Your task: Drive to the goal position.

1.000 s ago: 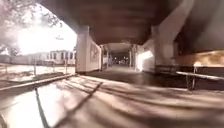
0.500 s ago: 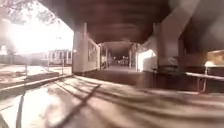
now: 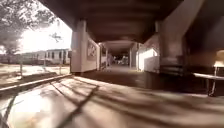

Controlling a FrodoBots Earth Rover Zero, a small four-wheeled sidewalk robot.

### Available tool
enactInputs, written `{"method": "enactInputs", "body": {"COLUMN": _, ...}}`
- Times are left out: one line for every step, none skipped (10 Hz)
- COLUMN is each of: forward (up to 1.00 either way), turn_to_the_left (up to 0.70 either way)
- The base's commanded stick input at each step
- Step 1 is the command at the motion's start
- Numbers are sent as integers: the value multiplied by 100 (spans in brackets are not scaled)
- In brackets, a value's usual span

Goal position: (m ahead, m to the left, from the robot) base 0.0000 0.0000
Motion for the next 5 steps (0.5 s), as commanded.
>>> {"method": "enactInputs", "body": {"forward": 85, "turn_to_the_left": 0}}
{"method": "enactInputs", "body": {"forward": 85, "turn_to_the_left": 0}}
{"method": "enactInputs", "body": {"forward": 85, "turn_to_the_left": 0}}
{"method": "enactInputs", "body": {"forward": 85, "turn_to_the_left": 0}}
{"method": "enactInputs", "body": {"forward": 85, "turn_to_the_left": 0}}
